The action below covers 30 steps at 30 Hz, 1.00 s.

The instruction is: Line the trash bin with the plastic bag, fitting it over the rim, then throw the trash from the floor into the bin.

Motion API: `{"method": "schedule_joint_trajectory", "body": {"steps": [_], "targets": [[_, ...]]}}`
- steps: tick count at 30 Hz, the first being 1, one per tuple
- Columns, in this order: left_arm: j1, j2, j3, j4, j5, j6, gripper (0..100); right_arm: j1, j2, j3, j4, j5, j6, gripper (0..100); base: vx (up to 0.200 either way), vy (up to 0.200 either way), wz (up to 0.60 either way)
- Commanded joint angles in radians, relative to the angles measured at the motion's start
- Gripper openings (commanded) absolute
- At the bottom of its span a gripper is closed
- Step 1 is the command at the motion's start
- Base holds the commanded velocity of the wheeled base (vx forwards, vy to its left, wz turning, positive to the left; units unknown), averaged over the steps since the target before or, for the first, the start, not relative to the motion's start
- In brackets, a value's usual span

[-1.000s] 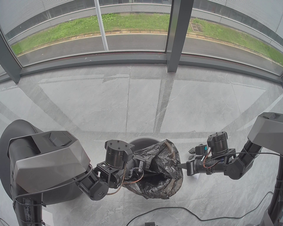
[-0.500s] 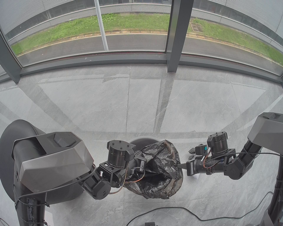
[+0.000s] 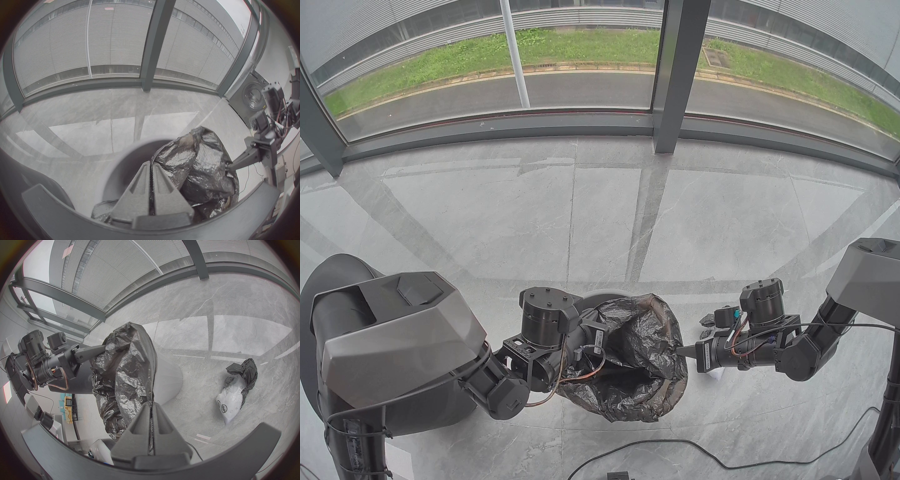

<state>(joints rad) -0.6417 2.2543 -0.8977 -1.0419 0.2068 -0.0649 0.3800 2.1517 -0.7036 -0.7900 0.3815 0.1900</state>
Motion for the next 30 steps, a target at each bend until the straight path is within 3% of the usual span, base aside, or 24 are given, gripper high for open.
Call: {"method": "schedule_joint_trajectory", "body": {"steps": [1, 13, 30], "targets": [[0.016, -0.055, -0.004, -0.001, 0.023, 0.0, 0, 0.002, -0.024, 0.004, 0.0, 0.0, 0.0, 0, 0.0, 0.0, 0.0], [0.082, 0.016, -0.035, -0.092, 0.062, 0.037, 0, 0.002, 0.007, 0.018, -0.061, -0.001, -0.001, 0, 0.0, 0.0, 0.0], [0.099, 0.062, -0.04, -0.138, 0.063, 0.071, 0, 0.002, 0.028, 0.018, -0.135, -0.012, -0.001, 0, 0.0, 0.0, 0.0]]}}
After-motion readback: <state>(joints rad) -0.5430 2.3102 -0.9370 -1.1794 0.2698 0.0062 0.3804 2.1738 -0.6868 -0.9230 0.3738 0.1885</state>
